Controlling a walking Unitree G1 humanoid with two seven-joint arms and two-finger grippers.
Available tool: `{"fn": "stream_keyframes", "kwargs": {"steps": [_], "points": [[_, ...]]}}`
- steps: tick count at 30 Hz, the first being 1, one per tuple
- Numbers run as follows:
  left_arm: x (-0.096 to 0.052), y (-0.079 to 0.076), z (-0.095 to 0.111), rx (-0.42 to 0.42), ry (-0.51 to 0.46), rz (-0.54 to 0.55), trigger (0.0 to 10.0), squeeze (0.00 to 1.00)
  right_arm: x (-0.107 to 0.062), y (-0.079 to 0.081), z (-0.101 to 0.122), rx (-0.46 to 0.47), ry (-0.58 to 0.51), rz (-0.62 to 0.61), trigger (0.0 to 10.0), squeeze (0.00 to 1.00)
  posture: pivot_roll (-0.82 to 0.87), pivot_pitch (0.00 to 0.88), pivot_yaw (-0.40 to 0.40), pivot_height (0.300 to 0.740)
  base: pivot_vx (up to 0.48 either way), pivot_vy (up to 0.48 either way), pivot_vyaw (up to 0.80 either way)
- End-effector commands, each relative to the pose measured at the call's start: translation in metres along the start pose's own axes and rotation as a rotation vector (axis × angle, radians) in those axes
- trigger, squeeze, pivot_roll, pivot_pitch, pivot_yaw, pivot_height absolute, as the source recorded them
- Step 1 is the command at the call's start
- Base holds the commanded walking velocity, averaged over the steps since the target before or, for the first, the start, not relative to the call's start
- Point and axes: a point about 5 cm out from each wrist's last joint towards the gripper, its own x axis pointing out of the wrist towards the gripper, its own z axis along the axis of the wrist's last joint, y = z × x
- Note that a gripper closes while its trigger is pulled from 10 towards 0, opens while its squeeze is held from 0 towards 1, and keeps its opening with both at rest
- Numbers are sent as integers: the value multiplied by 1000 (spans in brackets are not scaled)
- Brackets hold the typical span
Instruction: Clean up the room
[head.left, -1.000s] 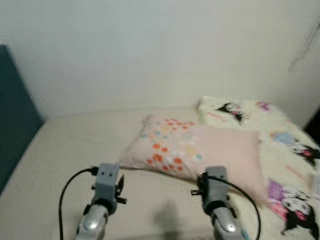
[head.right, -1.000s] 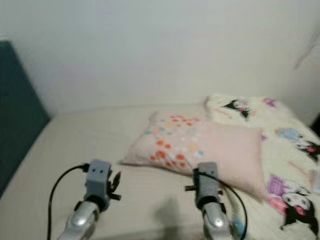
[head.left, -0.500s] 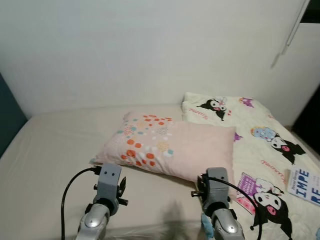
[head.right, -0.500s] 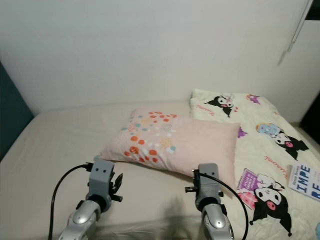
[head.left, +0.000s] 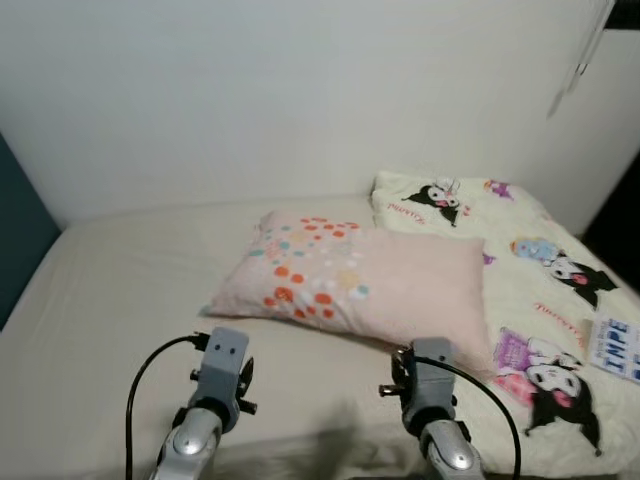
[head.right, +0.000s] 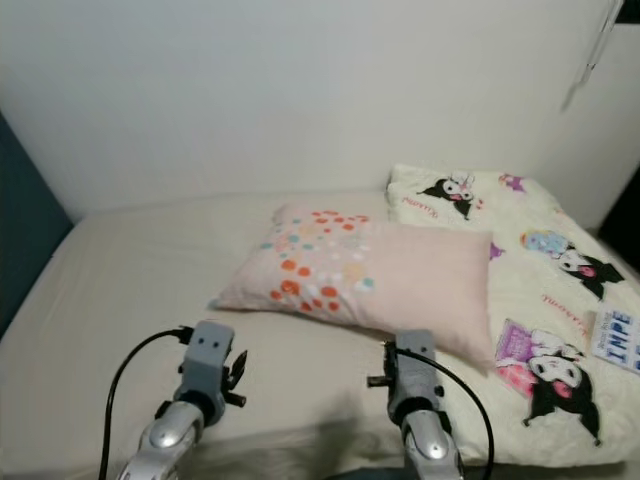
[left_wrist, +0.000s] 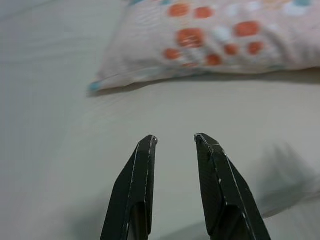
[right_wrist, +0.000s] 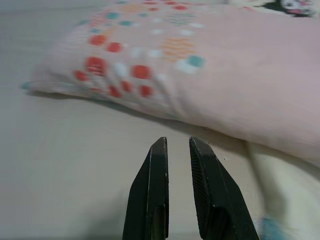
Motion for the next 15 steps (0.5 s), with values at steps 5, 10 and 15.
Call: {"fn": "stream_keyframes", "kwargs": {"steps": [5, 10, 15], "points": [[-2, -6, -4, 1, 7, -14, 10000, 0, -1, -4, -3, -1, 14, -9, 10000, 0, -34, 56, -8, 740, 0, 0, 0], [-2, -7, -3, -3, 5, -16, 10000, 0, -1, -4, -2, -2, 13, -10, 10000, 0, -34, 56, -8, 740, 0, 0, 0], [-2, -9, -4, 2, 13, -19, 10000, 0, 0, -4, -2, 3, 16, -10, 10000, 0, -33, 58, -7, 740, 0, 0, 0]]}}
